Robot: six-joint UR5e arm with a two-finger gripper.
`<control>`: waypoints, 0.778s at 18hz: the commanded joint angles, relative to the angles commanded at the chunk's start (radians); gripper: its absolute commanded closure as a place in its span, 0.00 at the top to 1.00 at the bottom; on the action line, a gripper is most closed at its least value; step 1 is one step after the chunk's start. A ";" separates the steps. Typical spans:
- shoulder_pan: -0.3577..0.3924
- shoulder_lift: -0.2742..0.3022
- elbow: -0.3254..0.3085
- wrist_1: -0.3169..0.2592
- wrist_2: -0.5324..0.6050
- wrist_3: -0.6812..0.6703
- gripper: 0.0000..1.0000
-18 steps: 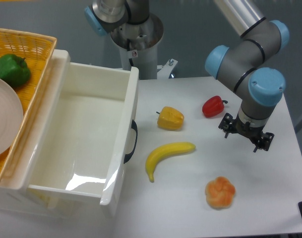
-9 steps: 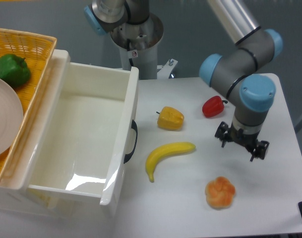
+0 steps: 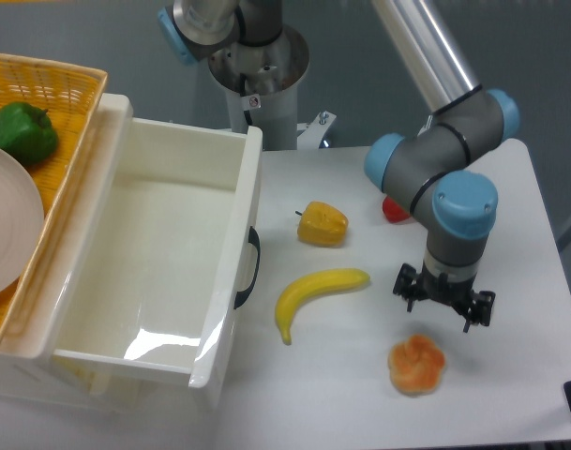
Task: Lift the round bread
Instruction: 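Move the gripper down toward the round orange bread bun, then close the gripper on the bread bun and lift it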
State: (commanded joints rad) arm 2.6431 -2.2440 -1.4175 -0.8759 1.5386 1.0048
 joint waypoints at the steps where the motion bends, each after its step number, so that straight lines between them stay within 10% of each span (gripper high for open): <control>1: -0.003 -0.006 0.000 0.000 0.000 0.000 1.00; 9: -0.020 -0.042 -0.004 0.002 0.015 0.000 0.93; 10: -0.020 -0.040 -0.004 0.000 0.017 -0.005 0.83; 12: -0.018 -0.039 -0.004 0.000 0.015 -0.002 0.17; 14: -0.017 -0.034 0.000 -0.002 0.018 0.000 0.00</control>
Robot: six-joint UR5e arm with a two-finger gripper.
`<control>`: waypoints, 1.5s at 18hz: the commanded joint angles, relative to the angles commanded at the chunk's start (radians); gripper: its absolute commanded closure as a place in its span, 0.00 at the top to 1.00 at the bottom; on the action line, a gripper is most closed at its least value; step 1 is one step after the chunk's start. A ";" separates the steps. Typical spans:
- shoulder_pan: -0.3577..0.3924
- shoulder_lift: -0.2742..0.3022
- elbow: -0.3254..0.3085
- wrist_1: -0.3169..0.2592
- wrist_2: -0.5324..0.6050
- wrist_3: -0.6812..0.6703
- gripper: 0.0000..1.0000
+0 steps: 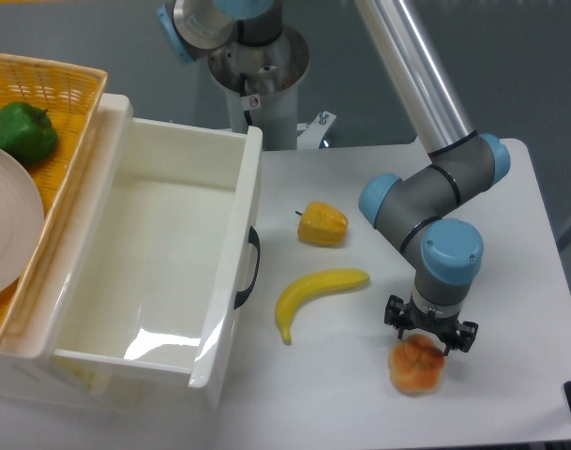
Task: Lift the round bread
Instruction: 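Close the gripper on the bread bun and lift it, then hold the bread bun raised above the table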
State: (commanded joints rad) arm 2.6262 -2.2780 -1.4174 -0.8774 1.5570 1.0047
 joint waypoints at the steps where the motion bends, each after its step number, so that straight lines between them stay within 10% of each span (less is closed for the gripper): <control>1: 0.003 0.005 -0.001 0.000 -0.002 0.003 0.00; 17: 0.009 0.136 0.005 -0.052 -0.003 -0.003 0.00; 22: 0.025 0.150 0.165 -0.349 0.003 0.070 0.00; 27: 0.035 0.199 0.207 -0.504 0.003 0.176 0.00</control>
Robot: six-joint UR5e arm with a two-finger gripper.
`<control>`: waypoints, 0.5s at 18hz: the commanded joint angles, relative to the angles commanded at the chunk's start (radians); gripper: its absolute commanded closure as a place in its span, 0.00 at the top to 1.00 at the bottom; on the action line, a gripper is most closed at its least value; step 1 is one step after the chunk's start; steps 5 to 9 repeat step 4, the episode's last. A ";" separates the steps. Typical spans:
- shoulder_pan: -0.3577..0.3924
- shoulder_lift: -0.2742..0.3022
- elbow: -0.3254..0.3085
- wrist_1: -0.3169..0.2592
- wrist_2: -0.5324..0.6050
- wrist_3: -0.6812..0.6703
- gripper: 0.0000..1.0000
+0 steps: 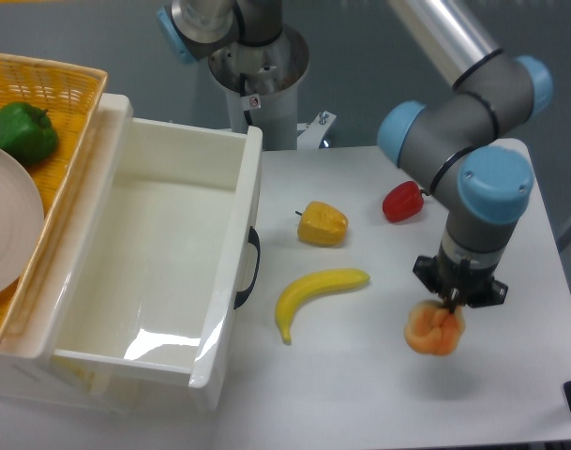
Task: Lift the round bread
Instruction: 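Hold the bread bun raised above the table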
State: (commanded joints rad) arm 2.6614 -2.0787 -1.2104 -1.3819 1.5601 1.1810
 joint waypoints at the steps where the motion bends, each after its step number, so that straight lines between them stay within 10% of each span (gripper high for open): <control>1: 0.002 0.011 0.005 -0.021 0.000 0.011 0.00; 9: 0.006 0.031 0.012 -0.071 0.000 0.026 0.00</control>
